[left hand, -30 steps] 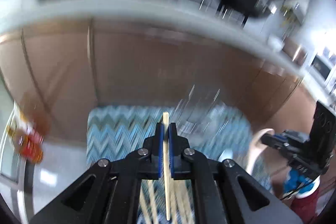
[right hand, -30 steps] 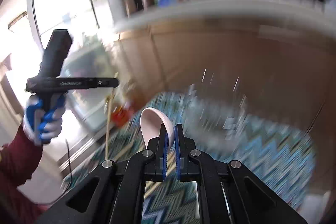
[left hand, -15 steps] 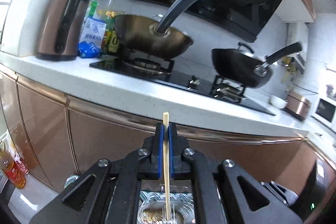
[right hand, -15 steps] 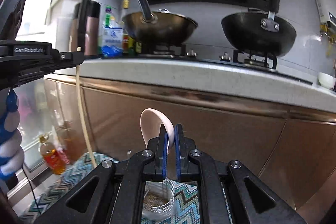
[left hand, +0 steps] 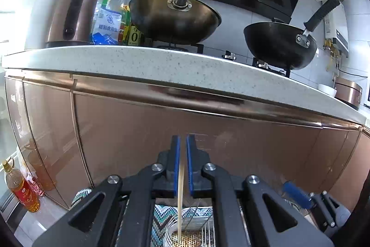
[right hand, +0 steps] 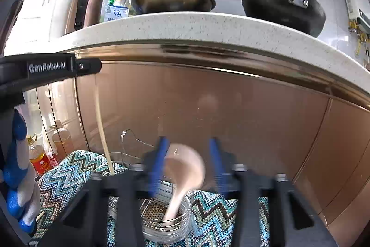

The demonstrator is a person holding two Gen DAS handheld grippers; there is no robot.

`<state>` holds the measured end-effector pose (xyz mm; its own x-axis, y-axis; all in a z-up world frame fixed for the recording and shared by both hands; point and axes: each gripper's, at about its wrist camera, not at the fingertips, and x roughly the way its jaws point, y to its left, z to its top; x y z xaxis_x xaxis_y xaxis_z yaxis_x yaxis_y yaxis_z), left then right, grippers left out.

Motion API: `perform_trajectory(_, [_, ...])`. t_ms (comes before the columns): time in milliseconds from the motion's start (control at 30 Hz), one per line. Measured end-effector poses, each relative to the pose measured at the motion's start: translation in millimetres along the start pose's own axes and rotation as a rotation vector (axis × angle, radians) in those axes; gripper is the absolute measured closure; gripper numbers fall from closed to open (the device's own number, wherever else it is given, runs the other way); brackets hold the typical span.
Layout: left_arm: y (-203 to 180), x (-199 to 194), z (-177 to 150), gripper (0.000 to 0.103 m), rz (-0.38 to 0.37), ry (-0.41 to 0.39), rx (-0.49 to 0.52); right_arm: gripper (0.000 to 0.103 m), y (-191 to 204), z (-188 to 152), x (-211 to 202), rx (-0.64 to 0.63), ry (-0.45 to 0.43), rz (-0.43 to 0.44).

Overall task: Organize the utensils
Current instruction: 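Lower the chopstick into the holder with the left tool while the right tool drops the pink spoon in, then lift both tools back from the holder toward the remaining utensils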

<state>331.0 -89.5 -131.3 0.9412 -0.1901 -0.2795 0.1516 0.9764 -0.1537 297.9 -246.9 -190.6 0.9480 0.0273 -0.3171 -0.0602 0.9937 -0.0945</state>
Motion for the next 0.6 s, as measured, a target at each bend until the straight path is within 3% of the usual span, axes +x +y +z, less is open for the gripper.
perform_trajectory(267, [10,-55,17,0.093,0.017,-0.025,0.033,0.058,8,17,-44,-0.012,0.032,-0.057])
perform_trajectory(333, [13,-75,22,0.08,0.032,-0.032,0.047,0.058,12,20,-61,-0.016,0.034,-0.08])
perform_trajectory(400, [16,-96,26,0.074,0.049,-0.044,0.058,0.058,19,24,-83,-0.021,0.031,-0.097])
perform_trajectory(600, [29,-153,31,0.073,0.069,-0.041,0.069,0.058,40,25,-145,-0.066,0.033,-0.126])
